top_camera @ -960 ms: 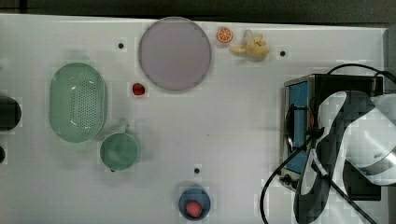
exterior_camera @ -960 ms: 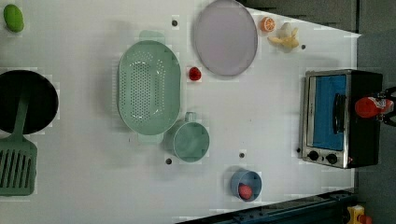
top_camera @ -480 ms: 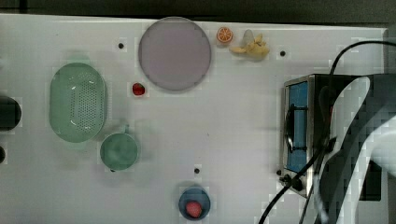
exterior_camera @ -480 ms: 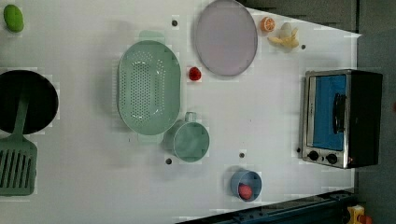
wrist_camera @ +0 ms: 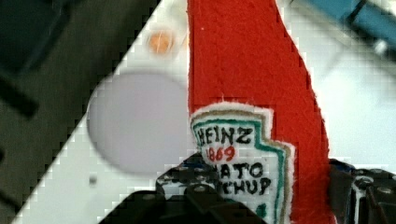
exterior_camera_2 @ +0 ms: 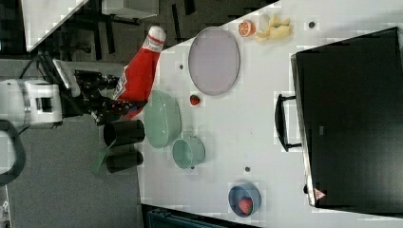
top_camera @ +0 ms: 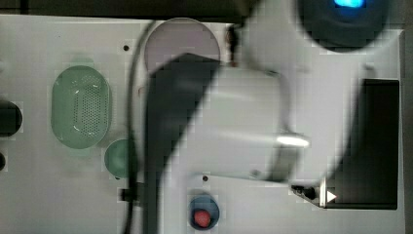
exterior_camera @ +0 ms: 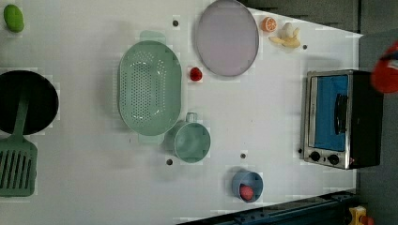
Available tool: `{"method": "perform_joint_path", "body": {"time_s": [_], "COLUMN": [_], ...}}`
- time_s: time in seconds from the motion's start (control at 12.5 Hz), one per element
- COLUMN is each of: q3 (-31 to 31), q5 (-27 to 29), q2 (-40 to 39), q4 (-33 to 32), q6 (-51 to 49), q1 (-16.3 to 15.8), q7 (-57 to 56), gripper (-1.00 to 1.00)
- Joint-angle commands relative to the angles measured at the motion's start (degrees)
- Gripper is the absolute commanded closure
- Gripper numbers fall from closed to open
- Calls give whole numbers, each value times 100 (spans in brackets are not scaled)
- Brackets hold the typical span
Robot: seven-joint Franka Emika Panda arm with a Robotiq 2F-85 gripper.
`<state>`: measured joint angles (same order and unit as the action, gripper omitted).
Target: Pick Ketchup from oven and place it on table.
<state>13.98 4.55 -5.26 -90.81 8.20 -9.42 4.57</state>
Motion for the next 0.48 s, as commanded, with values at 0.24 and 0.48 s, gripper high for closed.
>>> {"method": "perform_joint_path", "body": {"time_s": [0.24, 0.48], "q3": [-237, -243], "q5": [-313, -390], "q2": [5, -45], "q4": [-1507, -2825], "q6": [764, 1944], "q1": [74, 68], "q7": [187, 187], "gripper": [-24, -24]}}
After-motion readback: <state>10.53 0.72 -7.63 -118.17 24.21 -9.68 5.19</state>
